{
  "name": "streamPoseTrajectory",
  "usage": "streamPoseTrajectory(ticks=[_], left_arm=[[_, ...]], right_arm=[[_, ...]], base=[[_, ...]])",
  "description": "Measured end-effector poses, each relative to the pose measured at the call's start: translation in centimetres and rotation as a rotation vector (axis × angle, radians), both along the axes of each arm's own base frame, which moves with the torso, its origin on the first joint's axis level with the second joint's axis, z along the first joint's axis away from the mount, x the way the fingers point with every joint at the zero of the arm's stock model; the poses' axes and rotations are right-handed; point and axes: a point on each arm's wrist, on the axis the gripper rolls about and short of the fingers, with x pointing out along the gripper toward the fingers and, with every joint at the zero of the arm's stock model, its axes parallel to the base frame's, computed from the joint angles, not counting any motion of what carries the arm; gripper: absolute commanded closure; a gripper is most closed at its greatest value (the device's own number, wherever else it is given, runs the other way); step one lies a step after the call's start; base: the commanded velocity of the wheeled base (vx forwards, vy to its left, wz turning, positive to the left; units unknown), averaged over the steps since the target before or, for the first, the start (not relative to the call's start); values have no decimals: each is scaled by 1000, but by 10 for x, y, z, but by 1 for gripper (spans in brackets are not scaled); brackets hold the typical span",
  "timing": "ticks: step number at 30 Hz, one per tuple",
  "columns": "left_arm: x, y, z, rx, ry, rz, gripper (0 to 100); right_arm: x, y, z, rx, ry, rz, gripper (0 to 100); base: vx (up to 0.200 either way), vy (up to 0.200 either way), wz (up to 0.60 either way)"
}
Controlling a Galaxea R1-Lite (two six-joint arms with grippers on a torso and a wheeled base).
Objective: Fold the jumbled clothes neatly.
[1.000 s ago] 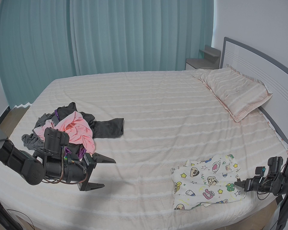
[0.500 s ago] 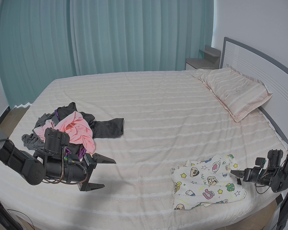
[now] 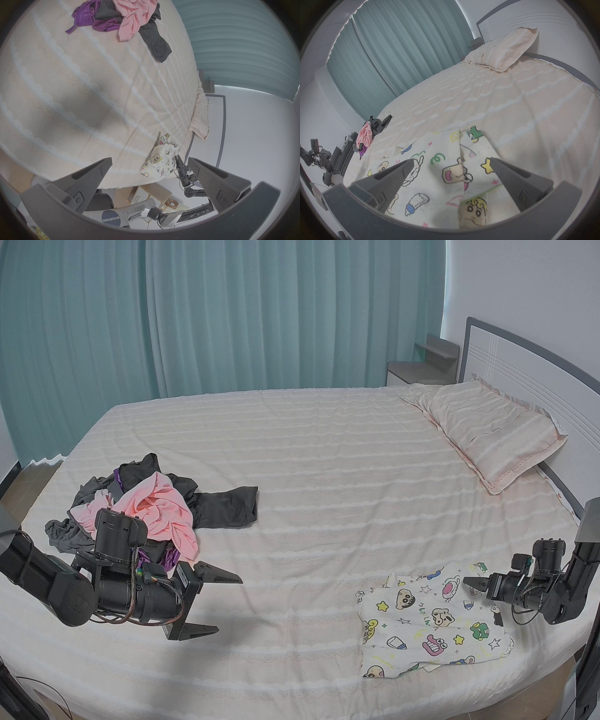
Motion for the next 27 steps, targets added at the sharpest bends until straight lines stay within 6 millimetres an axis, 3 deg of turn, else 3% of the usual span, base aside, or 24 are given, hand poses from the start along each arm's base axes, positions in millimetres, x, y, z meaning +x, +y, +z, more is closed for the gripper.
streamPoseTrajectory(ticks=[3, 4, 14, 27], left_arm=[[0, 0, -1, 1, 3, 0, 0], [0, 0, -1, 1, 3, 0, 0], [1, 0, -2, 3, 8, 1, 0], [1, 0, -2, 4, 7, 0, 0]], right_arm=[[9, 7, -9, -3, 16, 19, 0], [10, 8, -10, -5, 16, 20, 100], [22, 9, -14, 4, 39, 1, 100], [32, -4, -9, -2, -7, -69, 100]], base=[[0, 0, 0], [0, 0, 0], [0, 0, 0], [0, 0, 0]])
